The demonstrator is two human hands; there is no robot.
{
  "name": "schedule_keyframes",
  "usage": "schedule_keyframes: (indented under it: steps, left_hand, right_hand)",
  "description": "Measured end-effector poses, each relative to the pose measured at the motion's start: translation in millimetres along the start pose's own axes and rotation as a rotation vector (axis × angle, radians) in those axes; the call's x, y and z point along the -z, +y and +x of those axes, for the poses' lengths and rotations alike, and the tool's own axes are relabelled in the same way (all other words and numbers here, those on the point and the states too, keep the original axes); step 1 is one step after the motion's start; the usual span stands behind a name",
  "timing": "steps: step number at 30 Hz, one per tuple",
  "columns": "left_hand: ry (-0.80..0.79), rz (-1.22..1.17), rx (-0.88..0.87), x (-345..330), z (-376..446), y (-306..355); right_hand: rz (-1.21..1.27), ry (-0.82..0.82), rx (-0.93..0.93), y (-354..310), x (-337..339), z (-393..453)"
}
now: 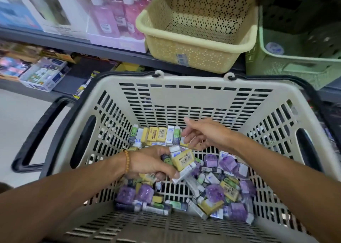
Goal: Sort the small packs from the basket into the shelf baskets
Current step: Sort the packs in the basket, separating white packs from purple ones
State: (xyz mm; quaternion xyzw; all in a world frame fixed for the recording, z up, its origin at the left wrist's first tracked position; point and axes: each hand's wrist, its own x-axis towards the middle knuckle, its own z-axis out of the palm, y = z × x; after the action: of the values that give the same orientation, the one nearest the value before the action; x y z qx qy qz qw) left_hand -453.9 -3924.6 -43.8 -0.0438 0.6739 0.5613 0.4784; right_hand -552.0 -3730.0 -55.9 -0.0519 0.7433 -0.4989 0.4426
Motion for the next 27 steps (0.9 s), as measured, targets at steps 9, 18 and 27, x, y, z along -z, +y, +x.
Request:
schedule_keyframes:
  steps: [9, 18, 27]
  left_hand:
    - [0.211, -0.246, -0.009, 0.0, -10.2, 6.8]
    - [0.344, -0.247, 0.001, 14.6, -31.5, 10.6]
    - [0.385, -0.419, 0.021, 16.1, -13.6, 19.6]
  right_hand:
    - [-0.084, -0.203, -0.001, -13.2, 1.4, -25.7]
    - [-0.29, 0.224, -0.107, 8.3, -6.5, 18.4]
    - [0.051, -0.003, 0.07, -7.1, -9.0, -1.8]
